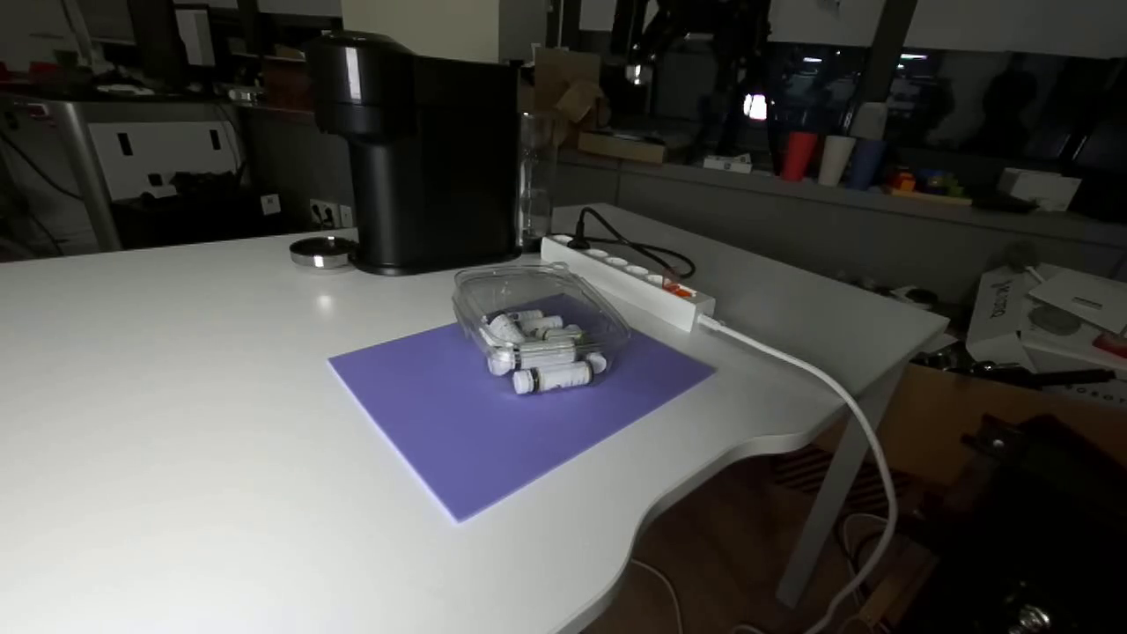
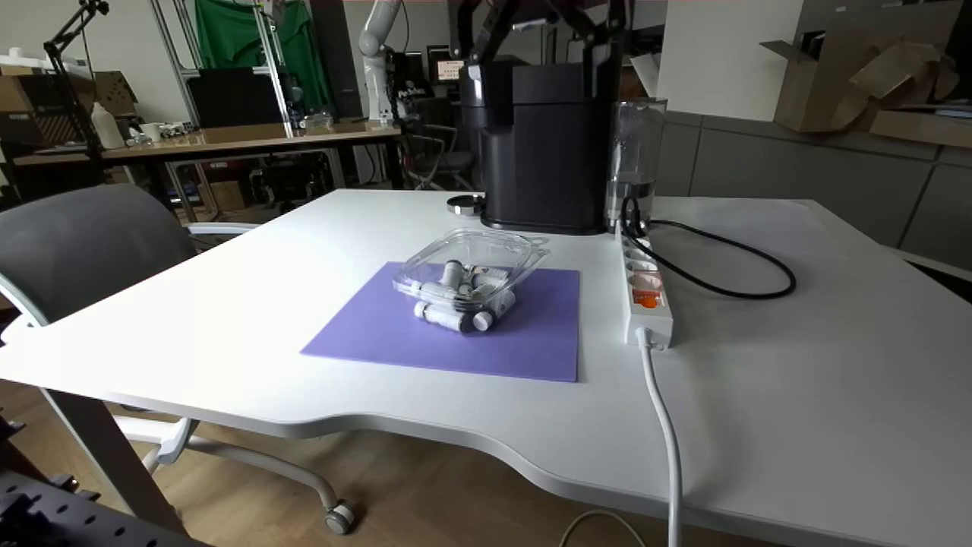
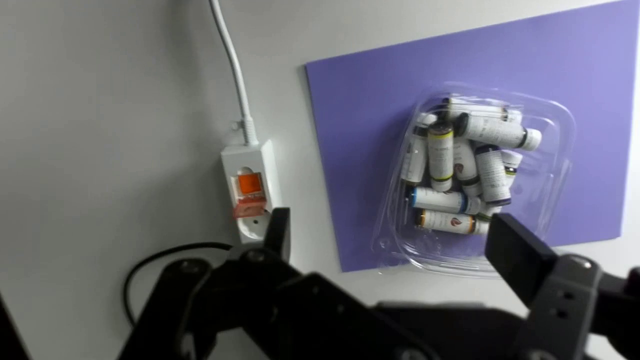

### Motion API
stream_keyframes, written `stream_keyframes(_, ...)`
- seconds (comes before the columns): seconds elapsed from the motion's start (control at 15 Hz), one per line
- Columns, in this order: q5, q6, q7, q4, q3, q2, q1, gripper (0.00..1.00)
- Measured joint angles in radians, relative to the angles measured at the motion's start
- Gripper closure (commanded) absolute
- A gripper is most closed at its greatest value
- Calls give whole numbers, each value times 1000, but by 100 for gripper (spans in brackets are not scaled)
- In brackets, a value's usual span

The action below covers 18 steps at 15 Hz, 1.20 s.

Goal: Open the lid of the transparent bowl, and then close it again

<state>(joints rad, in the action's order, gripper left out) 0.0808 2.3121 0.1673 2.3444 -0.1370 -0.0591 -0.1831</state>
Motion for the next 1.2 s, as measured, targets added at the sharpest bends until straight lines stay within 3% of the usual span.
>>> stream_keyframes(0.2,-197,-9,254,-116,1,146,17,0)
stream_keyframes(0.4,-314,-120,429,-219,13,229,6,0)
stream_keyframes(0.73,-318,-113,449,-237,16,245,0,0)
stream_keyframes(1.2,-287,139,441,-255,15,388,-26,0)
